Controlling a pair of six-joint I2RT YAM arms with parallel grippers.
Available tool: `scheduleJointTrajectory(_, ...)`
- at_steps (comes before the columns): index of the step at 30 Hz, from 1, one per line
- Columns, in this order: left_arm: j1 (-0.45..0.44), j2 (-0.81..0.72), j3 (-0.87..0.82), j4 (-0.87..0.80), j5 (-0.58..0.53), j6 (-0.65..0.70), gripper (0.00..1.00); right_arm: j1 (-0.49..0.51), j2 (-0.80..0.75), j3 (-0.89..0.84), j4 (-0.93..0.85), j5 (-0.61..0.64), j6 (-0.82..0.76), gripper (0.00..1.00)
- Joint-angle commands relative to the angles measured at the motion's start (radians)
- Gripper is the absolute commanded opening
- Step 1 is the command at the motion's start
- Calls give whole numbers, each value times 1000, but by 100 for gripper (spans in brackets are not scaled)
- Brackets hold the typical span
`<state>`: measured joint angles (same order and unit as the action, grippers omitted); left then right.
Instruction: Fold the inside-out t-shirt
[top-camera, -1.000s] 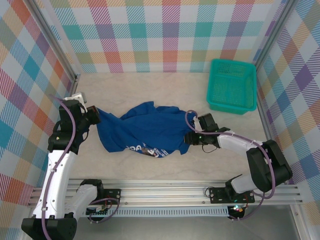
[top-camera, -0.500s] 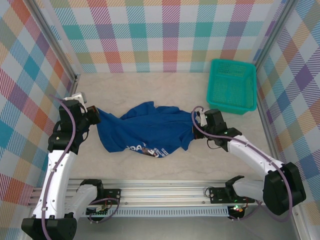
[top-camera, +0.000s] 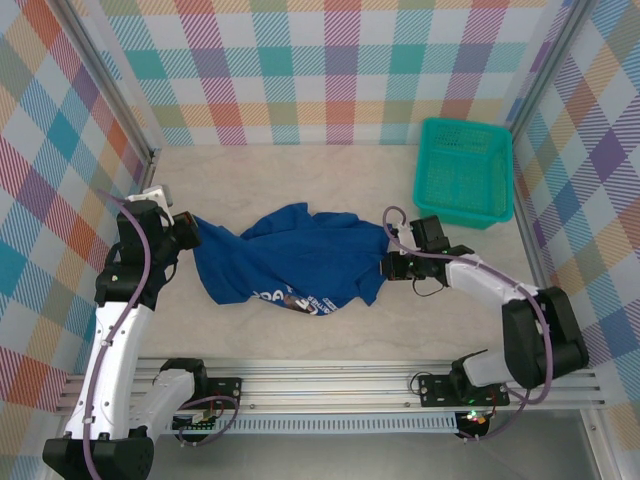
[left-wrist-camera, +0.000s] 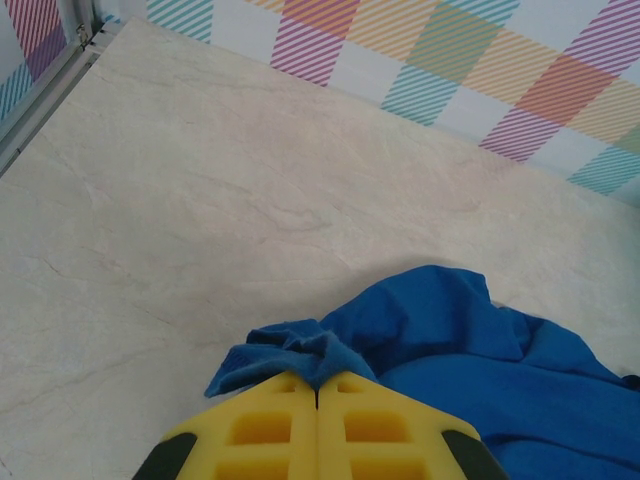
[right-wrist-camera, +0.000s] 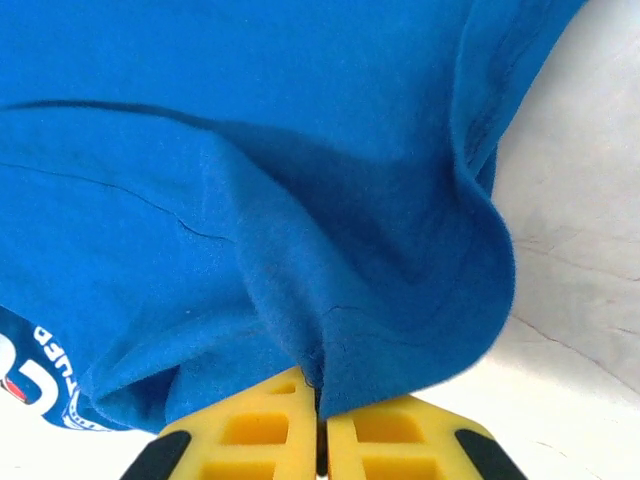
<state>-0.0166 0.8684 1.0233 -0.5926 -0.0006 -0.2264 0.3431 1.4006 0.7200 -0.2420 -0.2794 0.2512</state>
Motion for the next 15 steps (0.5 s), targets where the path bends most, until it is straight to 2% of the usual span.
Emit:
scheduleJointTrajectory(1, 15, -17, 3, 28, 5, 15, 0, -15, 29, 18, 85, -83, 23, 13)
scheduleJointTrajectory(4, 15, -15, 3, 30, 6, 15, 0, -18, 38, 19, 123, -80, 25, 22)
scheduleJointTrajectory(9, 15, -14, 3, 31, 8, 15, 0, -21, 31, 15, 140, -23, 21, 31)
scheduleJointTrajectory(15, 15, -15, 2, 31, 10, 15, 0, -22, 57, 18, 161, -15, 23, 29)
